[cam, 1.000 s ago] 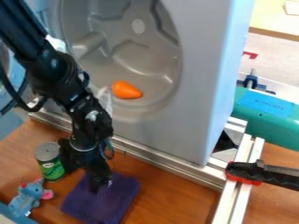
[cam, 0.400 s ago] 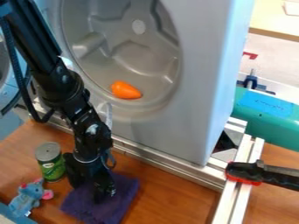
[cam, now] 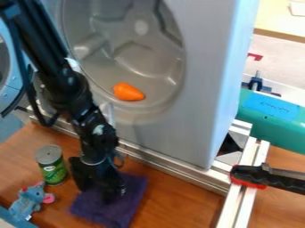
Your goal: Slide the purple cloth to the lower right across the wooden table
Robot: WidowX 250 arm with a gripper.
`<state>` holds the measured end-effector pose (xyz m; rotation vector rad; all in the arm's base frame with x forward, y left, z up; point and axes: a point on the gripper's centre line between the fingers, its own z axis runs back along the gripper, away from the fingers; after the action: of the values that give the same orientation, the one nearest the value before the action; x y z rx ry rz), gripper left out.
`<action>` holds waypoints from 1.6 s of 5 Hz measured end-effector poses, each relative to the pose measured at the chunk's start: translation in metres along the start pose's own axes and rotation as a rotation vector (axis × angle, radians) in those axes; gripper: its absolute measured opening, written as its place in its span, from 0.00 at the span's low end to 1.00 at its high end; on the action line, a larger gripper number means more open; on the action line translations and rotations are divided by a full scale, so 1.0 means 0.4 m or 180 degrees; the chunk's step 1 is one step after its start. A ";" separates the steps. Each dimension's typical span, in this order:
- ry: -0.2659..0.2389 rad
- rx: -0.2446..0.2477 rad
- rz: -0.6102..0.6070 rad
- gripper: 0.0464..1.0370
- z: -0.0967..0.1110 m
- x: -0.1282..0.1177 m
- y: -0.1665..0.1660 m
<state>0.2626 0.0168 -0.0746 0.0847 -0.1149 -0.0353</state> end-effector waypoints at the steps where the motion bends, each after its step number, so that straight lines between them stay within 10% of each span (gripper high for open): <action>1: -0.0051 -0.0214 -0.0271 0.96 0.010 0.030 -0.137; 3: 0.0126 -0.0424 -0.0466 0.96 0.020 0.023 -0.297; 6: -0.0030 0.0020 -0.0189 0.96 0.155 -0.031 -0.206; 8: 0.0116 -0.0119 -0.0138 0.96 0.179 -0.061 -0.116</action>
<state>0.2289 -0.0345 -0.0105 0.0505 -0.0761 -0.0791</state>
